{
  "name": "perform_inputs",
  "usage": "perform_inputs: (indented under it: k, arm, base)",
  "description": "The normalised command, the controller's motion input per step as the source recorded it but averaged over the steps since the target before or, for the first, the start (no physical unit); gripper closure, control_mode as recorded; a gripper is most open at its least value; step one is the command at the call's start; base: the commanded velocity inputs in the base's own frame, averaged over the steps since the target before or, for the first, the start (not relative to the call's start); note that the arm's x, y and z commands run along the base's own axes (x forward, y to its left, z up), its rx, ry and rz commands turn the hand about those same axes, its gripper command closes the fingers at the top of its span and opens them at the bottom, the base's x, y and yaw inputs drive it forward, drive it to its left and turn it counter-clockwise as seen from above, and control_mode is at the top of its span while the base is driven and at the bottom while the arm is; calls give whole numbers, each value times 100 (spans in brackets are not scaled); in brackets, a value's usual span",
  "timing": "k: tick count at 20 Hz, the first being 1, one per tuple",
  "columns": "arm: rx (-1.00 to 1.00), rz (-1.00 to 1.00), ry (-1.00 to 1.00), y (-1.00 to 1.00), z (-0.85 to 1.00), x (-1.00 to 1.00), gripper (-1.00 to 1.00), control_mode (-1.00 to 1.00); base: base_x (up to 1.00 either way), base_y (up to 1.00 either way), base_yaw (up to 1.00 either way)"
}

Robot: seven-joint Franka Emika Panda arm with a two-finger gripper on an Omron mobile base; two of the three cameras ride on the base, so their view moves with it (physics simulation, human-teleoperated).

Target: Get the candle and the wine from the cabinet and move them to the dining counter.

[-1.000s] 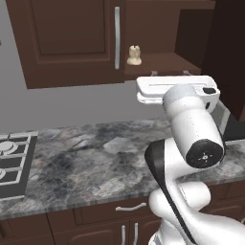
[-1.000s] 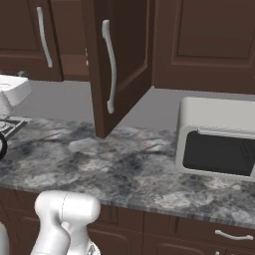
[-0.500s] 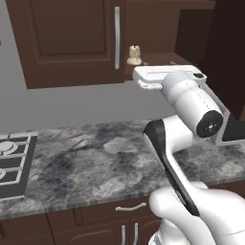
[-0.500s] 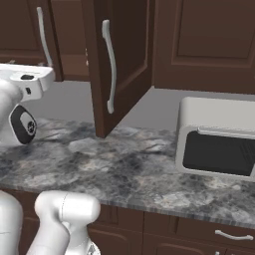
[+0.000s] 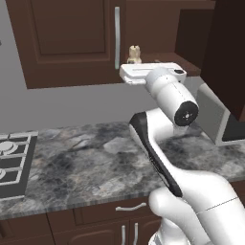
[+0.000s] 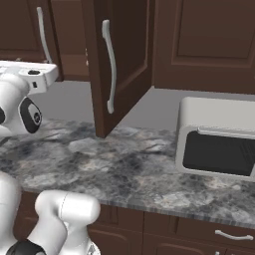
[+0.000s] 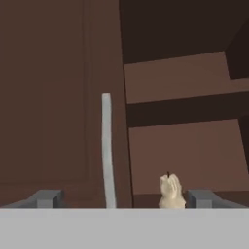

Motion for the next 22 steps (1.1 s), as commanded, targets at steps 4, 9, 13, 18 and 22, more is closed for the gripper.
perform_inputs:
  k: [4,9,13,18,22]
  arm:
    - [0,0,6,21,0,54,-100,-100]
    - [-2,0,3,25,0,43,-100,-100]
    - [-2,2,0,27,0,20,-100,-100]
    - [-1,4,0,13,0,25,-100,-100]
    - [0,3,0,0,0,29,-100,-100]
  base:
    - [0,0,0]
    - [0,0,0]
    - [0,0,0]
    - [0,0,0]
    - [0,0,0]
